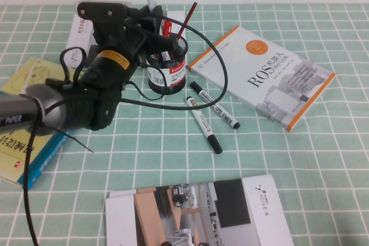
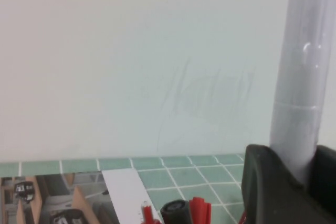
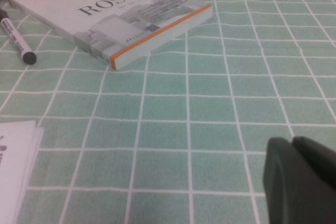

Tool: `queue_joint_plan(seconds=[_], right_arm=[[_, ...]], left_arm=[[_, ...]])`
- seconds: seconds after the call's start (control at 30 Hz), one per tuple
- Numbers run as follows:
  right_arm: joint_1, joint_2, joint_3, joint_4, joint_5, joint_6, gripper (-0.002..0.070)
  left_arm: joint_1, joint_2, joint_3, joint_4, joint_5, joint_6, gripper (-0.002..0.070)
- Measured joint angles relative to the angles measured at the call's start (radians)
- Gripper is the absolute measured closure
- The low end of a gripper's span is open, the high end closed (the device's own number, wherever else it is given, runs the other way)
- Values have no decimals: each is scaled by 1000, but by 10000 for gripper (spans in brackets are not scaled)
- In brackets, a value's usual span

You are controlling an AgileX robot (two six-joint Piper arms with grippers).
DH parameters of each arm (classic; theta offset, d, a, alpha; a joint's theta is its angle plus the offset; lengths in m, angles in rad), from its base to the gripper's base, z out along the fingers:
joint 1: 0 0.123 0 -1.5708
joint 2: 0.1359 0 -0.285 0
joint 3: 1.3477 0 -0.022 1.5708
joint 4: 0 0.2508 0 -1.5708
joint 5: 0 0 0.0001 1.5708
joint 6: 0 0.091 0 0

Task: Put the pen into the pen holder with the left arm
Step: Place the pen onto the pen holder

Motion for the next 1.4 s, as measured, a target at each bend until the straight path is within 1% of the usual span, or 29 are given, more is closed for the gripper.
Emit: queue_joint_plan(seconds=[0.43, 0.8, 0.9, 0.97, 1.0, 1.07, 1.13, 1.27, 1.4], right_arm=[[0, 0, 0, 0, 0, 0, 696], [0, 0, 0, 0, 0, 0, 696], [0, 0, 0, 0, 0, 0, 696], [0, 0, 0, 0, 0, 0, 696], [0, 0, 0, 0, 0, 0, 696], [0, 0, 0, 0, 0, 0, 696], [0, 0, 0, 0, 0, 0, 696], [0, 0, 0, 0, 0, 0, 696], [0, 0, 0, 0, 0, 0, 696]], left_arm=[[2, 75, -30, -6, 7, 14, 569], [4, 77, -33, -6, 75, -6, 568], [4, 75, -33, -8, 88, -8, 510], [4, 65, -35, -30, 111, -8, 442], [4, 57, -35, -46, 127, -8, 394], [4, 35, -35, -84, 159, -11, 322], [4, 9, -35, -117, 205, -4, 283], [4, -76, -35, -140, 354, 34, 256], [-1, -186, -35, -142, 512, 116, 260]])
